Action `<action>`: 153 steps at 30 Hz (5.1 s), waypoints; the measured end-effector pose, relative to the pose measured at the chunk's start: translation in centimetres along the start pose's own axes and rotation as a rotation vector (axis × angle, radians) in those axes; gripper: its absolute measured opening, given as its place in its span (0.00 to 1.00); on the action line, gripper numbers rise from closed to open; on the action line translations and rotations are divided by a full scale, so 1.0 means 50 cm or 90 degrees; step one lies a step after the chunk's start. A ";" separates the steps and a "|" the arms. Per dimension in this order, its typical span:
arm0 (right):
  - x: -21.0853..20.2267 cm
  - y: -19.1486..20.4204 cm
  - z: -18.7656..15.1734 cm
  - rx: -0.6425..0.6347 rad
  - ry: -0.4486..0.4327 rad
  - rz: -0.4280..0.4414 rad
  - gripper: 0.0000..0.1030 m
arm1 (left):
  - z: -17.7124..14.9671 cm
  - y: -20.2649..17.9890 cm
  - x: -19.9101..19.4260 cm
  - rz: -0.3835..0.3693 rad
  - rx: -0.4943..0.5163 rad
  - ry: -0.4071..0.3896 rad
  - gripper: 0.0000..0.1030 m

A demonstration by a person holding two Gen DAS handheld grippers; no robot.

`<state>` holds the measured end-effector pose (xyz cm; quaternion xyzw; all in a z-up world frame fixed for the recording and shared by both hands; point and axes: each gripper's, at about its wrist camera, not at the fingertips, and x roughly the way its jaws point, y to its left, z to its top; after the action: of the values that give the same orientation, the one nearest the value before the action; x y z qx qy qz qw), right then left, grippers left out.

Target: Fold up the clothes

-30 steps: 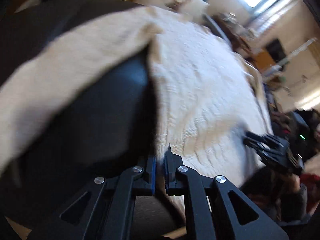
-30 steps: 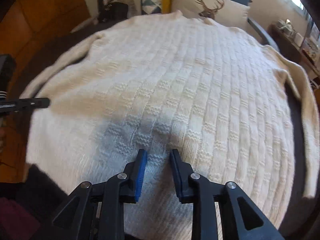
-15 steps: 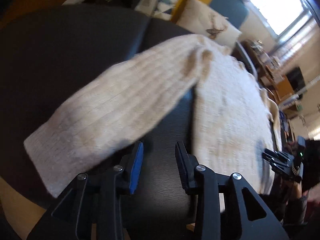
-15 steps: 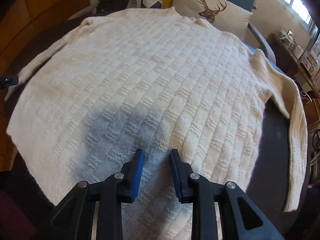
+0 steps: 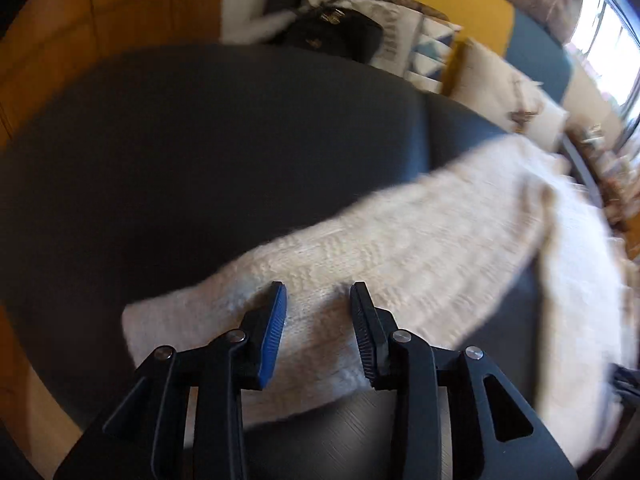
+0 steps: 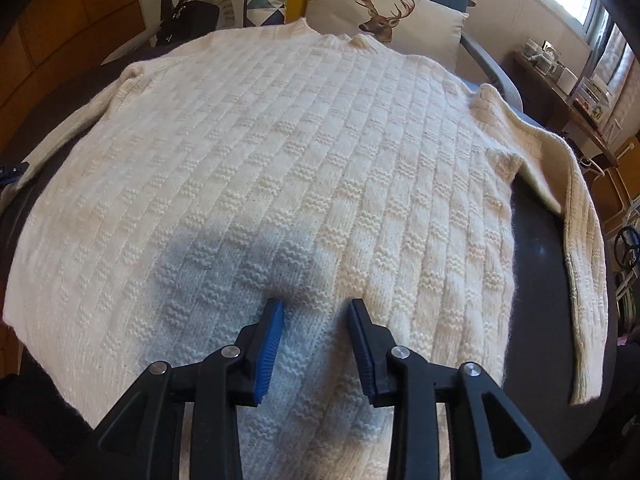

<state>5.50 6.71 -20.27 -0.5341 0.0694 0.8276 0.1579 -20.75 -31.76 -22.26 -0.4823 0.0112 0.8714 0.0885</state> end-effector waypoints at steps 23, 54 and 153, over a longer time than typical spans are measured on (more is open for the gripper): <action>0.149 0.170 0.348 -0.090 0.004 0.189 0.38 | 0.142 -0.130 0.085 0.033 0.098 -0.011 0.56; 0.105 0.264 0.462 -0.184 -0.127 0.169 0.49 | 0.291 0.041 0.084 0.057 -0.050 -0.076 0.45; -0.151 -0.653 -0.167 0.428 -0.156 -0.115 0.08 | -0.207 -0.644 -0.134 -0.194 0.322 0.049 0.53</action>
<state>26.53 33.64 -15.18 -0.3532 0.2705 0.7993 0.4040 -3.27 -2.13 -20.04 -0.4739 0.1589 0.7985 0.3355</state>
